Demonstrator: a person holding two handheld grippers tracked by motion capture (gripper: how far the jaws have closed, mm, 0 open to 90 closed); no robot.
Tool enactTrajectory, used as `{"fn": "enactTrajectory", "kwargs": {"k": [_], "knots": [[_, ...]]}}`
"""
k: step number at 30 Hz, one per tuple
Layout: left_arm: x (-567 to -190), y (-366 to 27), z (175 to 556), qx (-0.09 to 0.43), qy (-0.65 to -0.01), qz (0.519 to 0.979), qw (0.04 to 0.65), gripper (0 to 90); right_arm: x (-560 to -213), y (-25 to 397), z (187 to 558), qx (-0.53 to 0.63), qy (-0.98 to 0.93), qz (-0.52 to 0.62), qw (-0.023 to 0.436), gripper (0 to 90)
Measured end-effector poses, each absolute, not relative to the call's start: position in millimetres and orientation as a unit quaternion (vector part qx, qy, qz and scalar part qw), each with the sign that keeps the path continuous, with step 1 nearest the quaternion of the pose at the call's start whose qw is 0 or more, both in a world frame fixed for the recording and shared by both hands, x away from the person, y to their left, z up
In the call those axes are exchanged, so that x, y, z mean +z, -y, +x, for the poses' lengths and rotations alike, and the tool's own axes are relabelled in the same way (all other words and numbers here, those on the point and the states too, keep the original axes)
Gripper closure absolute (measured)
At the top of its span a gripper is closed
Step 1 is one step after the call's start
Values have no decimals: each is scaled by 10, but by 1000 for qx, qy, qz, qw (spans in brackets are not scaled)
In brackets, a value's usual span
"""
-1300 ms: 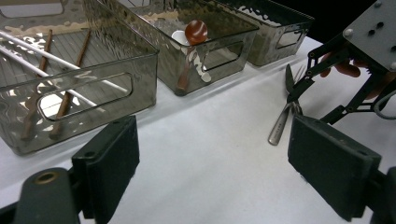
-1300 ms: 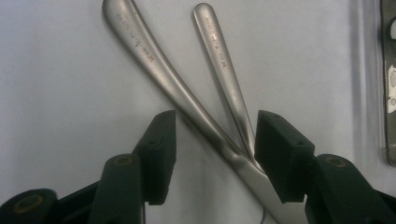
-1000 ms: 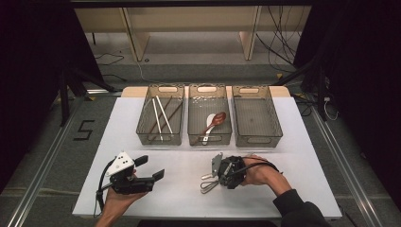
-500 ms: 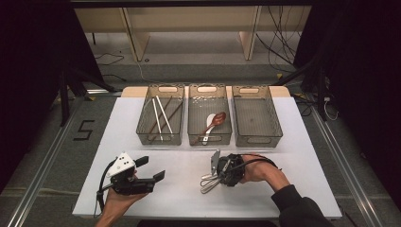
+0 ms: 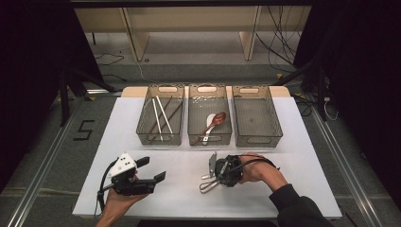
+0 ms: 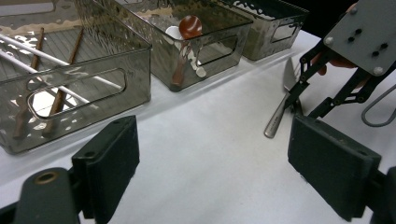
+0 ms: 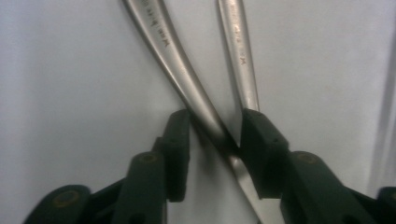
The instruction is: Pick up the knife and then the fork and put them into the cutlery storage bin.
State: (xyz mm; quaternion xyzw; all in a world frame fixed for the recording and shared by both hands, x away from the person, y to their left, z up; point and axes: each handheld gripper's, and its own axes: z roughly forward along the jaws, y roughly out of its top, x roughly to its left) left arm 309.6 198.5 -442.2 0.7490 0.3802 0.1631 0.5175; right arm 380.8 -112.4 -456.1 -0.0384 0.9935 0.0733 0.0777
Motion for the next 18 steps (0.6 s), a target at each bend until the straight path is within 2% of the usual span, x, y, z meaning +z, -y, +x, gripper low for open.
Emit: {"fn": "enactTrajectory", "kwargs": {"k": [18], "knots": [[-4424,-1975,3095,165,-379,752,514,161,-4565,1097,3746,62,-991,-78,85,739]]}}
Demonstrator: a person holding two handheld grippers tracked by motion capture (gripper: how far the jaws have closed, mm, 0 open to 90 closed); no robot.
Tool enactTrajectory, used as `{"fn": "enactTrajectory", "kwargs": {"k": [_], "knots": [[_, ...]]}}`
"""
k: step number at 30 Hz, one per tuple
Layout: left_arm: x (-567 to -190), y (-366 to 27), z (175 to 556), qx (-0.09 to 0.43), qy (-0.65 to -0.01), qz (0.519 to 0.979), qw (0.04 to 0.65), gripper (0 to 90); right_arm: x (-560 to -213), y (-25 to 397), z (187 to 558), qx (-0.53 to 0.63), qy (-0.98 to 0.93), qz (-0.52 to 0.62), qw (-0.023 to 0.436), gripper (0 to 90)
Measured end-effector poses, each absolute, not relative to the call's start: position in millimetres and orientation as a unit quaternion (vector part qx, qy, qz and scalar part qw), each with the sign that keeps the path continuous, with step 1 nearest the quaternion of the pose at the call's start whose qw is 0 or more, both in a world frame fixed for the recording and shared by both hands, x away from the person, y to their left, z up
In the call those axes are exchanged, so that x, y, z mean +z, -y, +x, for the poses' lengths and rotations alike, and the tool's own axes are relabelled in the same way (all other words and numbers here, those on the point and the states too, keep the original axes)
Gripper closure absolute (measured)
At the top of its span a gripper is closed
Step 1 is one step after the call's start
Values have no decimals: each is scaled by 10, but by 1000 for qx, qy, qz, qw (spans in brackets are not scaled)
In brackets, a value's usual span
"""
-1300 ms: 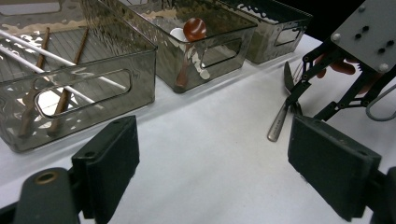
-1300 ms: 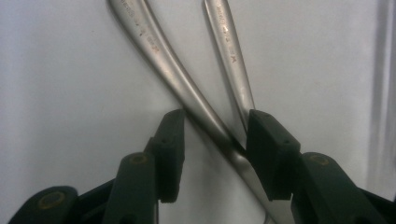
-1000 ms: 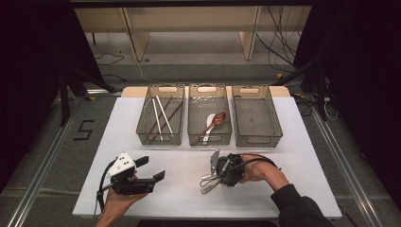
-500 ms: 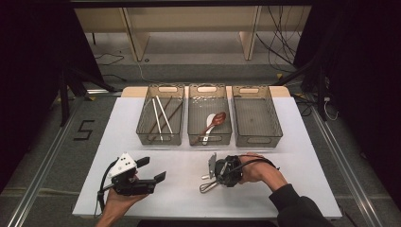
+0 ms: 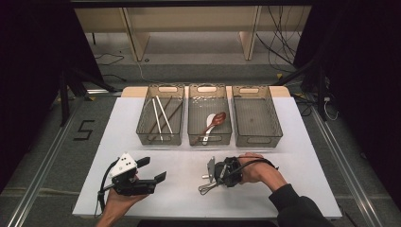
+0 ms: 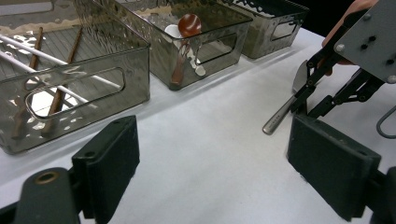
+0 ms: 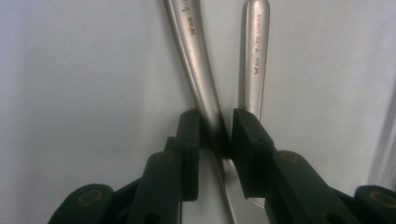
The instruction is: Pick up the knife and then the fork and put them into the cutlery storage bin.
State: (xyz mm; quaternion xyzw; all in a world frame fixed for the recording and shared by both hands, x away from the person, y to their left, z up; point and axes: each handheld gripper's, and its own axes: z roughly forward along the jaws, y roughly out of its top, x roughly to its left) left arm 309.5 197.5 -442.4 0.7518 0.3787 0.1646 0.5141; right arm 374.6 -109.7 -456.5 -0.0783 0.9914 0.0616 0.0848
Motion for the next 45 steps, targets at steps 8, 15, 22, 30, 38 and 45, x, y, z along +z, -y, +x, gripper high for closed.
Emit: {"fn": "enactTrajectory", "kwargs": {"k": [8,15,22,30,38,45], "knots": [[-4424,-1971,3093,164,-379,752,514,161,-4554,1078,3733,50,-991,-95,84,761],[-4425,-1973,3098,164,-379,754,511,162,-4553,1070,3727,52,-989,-104,91,783],[-4427,-1977,3102,162,-382,750,515,162,-4536,1072,3727,62,-988,-106,96,816],[-4428,-1975,3103,162,-382,751,514,162,-4529,1070,3738,66,-987,-101,104,825],[-4428,-1979,3104,161,-383,750,514,162,-4521,1073,3751,66,-987,-90,112,831],[-4426,-1983,3105,161,-383,750,515,162,-4494,1090,3776,77,-987,-80,121,836]]}}
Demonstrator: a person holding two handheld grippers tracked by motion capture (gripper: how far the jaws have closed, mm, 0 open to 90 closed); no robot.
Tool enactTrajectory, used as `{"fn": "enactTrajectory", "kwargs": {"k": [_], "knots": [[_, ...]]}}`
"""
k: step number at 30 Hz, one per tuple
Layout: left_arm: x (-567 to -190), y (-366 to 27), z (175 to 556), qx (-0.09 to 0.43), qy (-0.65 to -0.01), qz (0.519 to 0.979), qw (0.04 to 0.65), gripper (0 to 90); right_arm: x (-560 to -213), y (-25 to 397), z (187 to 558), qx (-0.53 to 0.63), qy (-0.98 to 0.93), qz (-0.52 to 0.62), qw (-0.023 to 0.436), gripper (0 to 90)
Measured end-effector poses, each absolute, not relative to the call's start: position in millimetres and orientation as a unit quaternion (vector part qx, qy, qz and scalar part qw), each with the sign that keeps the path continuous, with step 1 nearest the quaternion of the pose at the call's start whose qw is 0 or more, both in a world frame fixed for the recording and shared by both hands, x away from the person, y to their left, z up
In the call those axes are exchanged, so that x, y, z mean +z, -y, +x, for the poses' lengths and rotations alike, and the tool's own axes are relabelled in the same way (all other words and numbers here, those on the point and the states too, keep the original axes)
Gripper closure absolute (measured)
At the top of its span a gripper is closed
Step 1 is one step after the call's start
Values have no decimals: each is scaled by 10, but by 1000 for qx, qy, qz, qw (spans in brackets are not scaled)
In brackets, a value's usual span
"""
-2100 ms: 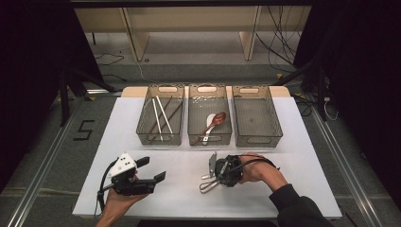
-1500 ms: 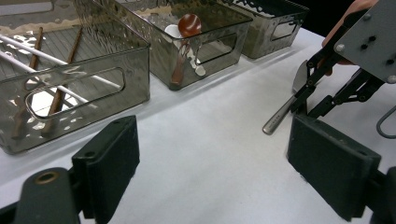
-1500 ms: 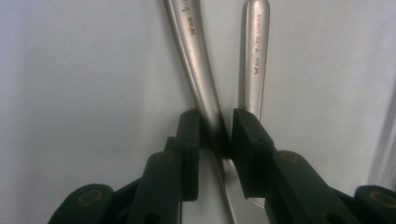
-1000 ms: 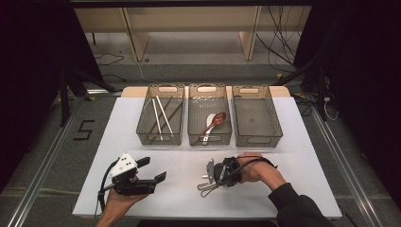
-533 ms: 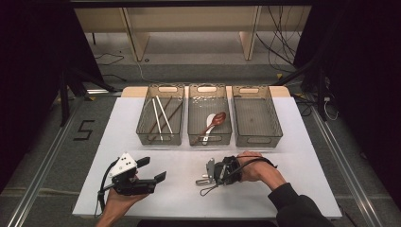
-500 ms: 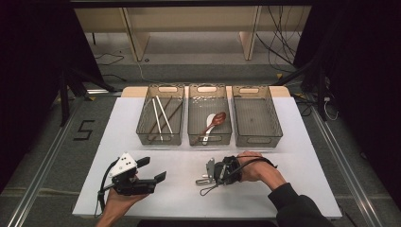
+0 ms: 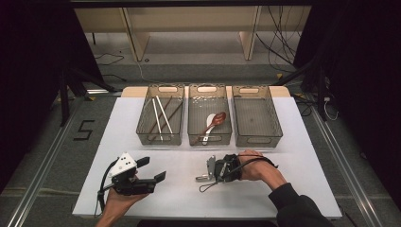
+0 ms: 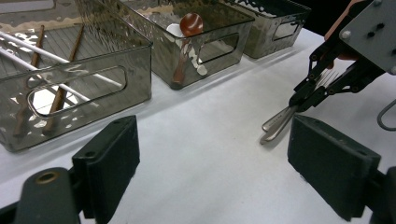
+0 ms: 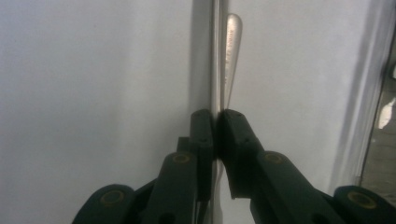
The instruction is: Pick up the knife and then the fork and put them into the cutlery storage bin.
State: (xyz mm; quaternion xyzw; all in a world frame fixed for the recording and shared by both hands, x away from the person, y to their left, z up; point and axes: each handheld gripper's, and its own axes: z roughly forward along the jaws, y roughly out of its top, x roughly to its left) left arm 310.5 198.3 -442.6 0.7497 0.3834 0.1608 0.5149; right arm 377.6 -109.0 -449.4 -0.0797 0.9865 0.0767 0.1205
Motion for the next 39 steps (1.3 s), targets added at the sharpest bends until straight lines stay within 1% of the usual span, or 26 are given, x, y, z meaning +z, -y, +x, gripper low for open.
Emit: {"fn": "enactTrajectory", "kwargs": {"k": [17,19,22,30,39], "knots": [[-4423,-1997,3109,161,-385,748,516,162,-4412,1111,3826,83,-987,-49,125,841],[-4423,-1998,3109,161,-385,748,517,162,-4400,1115,3841,84,-988,-48,119,841],[-4424,-1998,3111,161,-386,747,517,162,-4386,1115,3844,92,-987,-47,125,842],[-4423,-2007,3114,161,-387,747,517,162,-4256,1154,3881,107,-985,-35,132,842],[-4421,-2013,3112,162,-390,743,519,162,-4012,1261,3970,152,-976,27,151,841]]}}
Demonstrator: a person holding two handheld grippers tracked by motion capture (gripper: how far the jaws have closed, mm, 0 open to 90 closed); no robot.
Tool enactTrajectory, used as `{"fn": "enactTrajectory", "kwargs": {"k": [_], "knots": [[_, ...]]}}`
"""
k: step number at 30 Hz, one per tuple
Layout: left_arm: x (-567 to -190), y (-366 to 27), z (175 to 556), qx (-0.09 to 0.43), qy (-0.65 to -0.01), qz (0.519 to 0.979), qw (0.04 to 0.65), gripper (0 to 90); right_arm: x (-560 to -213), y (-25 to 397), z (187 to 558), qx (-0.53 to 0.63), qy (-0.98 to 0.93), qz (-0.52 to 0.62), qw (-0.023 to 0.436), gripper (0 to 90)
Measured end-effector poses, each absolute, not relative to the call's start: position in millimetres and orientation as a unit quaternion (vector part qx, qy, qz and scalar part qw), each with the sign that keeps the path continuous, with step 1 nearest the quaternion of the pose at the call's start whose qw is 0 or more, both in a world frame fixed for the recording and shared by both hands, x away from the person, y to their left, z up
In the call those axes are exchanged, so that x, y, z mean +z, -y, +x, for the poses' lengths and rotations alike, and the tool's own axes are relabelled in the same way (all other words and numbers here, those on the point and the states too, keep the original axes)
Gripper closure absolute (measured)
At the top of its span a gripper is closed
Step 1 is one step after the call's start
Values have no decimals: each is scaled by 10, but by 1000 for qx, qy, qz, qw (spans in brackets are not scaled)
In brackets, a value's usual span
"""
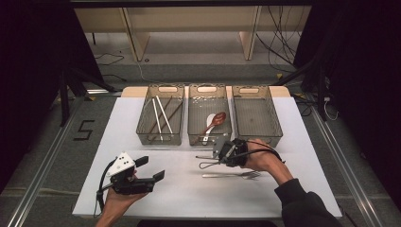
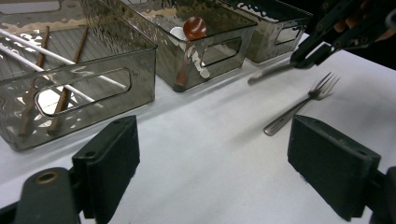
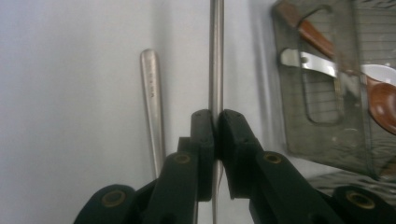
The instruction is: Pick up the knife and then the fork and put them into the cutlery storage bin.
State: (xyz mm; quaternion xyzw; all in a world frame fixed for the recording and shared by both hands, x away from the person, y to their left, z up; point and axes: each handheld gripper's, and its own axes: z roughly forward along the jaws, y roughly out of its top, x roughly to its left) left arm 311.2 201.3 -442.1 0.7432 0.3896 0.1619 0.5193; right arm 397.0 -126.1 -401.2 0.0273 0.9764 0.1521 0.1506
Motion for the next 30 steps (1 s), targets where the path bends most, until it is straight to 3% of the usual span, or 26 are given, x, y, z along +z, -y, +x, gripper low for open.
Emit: {"fn": "enactTrajectory", "kwargs": {"k": [30], "knots": [[-4414,-2028,3111,161,-389,740,524,162,-3188,1856,4642,338,-885,258,188,841]]}}
